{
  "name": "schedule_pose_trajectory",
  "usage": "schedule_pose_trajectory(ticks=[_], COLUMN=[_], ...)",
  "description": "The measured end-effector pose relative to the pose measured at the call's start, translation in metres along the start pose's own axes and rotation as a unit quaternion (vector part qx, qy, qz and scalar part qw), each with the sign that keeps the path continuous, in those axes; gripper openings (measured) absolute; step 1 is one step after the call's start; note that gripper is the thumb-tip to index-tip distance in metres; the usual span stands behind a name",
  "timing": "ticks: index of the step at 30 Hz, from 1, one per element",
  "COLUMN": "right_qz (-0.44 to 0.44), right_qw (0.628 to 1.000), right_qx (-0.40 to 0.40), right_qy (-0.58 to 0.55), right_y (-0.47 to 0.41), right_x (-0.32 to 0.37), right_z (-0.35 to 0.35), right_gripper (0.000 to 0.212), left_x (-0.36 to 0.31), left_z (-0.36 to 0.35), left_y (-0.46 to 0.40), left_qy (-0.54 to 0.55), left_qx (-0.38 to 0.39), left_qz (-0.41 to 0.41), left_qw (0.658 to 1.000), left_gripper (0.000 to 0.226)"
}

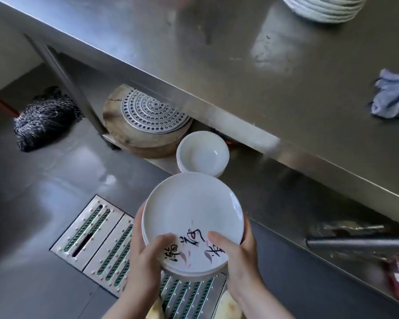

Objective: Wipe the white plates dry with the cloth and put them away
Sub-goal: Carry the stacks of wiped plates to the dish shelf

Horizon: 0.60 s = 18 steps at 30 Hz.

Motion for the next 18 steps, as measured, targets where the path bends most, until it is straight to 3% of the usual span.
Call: schedule_pose_trajectory(ticks=[7,13,18], right_qz=[0.0,-0.008,0.012], right_qw=[0.998,0.99,0.982], right_qx=[-0.057,-0.124,-0.172], right_qy=[-0.027,-0.06,-0.077], right_y=[-0.089,-0.184,-0.259], right_x=[-0.073,-0.128,-0.164], right_z=[0.056,0.107,0.153], right_gripper=[0.071,0.059,0.062], left_x=[0.109,0.198,0.277], left_z=[-0.041,-0.094,-0.144], left_y=[-0.063,-0.136,-0.187], left_qy=[-0.001,0.003,0.015], left_qx=[0.06,0.137,0.174], left_qz=[0.034,0.04,0.065], left_qw=[0.998,0.99,0.983], left_gripper=[0.081,0.074,0.068])
Point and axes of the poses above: each hand's wrist, its own y-axis away from the middle knuckle, its own z-axis out of the back of the hand, x = y × z, the point moved 5 cm from there along -y, towards the middle knuckle, and after that the axes turned 1 degree about -x, right-handed, at the moved point
